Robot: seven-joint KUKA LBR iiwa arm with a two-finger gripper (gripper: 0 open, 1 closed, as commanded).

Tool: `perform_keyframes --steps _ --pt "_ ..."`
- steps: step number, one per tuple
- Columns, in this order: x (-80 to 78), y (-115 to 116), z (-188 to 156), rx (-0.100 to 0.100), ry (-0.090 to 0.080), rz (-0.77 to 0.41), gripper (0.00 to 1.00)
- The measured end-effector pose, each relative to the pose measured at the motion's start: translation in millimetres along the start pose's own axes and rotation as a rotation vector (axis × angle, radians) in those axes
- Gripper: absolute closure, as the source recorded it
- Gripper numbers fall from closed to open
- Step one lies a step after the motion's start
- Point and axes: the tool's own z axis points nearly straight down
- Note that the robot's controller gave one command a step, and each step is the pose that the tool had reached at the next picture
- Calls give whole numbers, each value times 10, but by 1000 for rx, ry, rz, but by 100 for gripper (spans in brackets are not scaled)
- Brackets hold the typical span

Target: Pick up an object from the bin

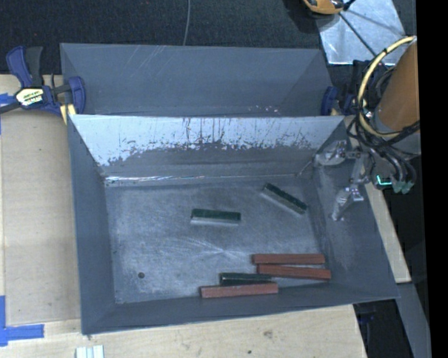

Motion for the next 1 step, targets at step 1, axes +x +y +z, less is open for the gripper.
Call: perform_keyframes --steps 1 --pt "-17 6 -45 1 -8 -3 0"
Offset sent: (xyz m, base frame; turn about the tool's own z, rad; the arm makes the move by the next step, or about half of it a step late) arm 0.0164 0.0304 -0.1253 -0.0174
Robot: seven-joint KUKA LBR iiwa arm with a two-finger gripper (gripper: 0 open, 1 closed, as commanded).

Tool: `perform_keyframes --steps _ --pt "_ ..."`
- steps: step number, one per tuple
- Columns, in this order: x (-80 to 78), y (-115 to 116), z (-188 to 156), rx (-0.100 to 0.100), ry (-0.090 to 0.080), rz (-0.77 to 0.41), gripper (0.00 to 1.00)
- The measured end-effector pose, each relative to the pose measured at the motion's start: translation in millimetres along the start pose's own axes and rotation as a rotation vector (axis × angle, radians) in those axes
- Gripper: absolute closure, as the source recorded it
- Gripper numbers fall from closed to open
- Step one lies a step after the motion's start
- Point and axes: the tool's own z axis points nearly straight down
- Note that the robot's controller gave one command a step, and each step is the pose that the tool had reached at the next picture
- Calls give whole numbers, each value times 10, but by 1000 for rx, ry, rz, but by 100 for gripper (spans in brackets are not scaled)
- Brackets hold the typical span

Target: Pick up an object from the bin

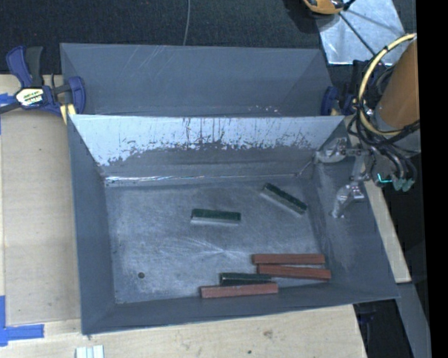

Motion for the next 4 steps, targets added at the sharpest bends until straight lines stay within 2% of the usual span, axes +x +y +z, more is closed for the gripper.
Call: perform_keyframes --steps 1,2,3,4 --pt "-76 107 495 2 -7 -5 0" --pt "73 398 1399 0 -17 0 100" --pt "73 398 1399 0 -17 0 100" --pt "101 418 1087 -2 4 15 100"
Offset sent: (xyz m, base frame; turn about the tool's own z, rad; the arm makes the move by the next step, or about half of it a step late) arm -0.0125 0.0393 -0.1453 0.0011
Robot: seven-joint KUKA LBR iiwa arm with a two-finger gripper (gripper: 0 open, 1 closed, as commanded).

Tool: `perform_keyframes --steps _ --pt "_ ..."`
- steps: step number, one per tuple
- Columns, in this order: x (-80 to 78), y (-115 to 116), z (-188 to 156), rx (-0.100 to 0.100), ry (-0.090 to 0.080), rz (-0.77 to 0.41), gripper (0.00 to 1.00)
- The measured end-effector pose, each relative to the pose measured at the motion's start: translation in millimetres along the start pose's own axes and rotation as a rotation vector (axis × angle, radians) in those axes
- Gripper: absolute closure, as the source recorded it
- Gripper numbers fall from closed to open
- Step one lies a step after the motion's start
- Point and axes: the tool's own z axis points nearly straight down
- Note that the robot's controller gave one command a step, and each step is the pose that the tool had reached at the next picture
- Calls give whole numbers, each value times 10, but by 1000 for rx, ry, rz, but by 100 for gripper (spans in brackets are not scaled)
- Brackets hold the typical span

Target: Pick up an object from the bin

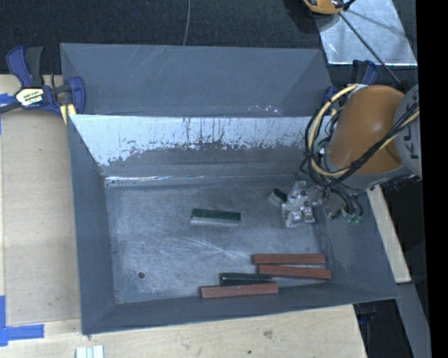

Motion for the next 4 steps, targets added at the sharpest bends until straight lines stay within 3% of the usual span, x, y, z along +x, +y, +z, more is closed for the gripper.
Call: perform_keyframes --steps 1,2,3,4 --pt "-66 11 -309 2 -9 -59 100" --pt "-229 -68 -223 2 -5 -216 100" --pt "-76 -55 -730 -1 3 -169 100" --pt "-200 -6 -851 1 -3 -178 0"
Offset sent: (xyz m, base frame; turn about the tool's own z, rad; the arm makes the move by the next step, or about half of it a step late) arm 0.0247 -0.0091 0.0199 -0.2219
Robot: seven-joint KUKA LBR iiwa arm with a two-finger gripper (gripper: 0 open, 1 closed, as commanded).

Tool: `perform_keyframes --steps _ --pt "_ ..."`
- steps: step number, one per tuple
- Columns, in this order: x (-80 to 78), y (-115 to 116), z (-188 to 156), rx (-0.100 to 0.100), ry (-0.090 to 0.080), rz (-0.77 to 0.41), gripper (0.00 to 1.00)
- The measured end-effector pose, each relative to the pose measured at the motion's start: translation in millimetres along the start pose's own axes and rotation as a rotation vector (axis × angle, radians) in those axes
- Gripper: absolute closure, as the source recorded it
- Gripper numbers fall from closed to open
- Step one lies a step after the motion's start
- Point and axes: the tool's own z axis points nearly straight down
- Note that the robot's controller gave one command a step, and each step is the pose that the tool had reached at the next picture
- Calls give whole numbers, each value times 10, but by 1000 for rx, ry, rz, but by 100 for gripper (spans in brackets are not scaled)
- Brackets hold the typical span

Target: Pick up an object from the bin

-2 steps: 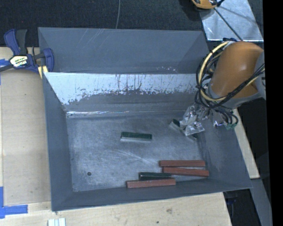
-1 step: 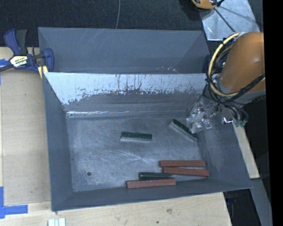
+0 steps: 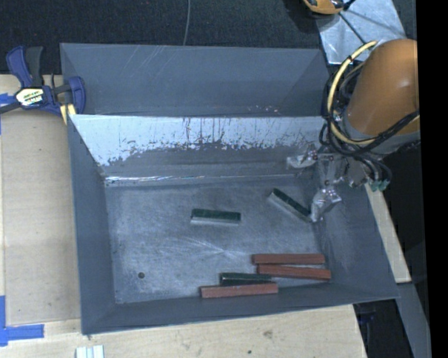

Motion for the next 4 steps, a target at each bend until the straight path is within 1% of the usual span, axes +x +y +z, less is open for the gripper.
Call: perform_keyframes --steps 1,2,3,4 --pt "-60 13 160 0 0 -9 0" --pt "236 -180 1156 3 -12 20 100" --pt "263 -175 1182 0 -1 18 0" --pt "263 -174 1181 0 -1 18 0"
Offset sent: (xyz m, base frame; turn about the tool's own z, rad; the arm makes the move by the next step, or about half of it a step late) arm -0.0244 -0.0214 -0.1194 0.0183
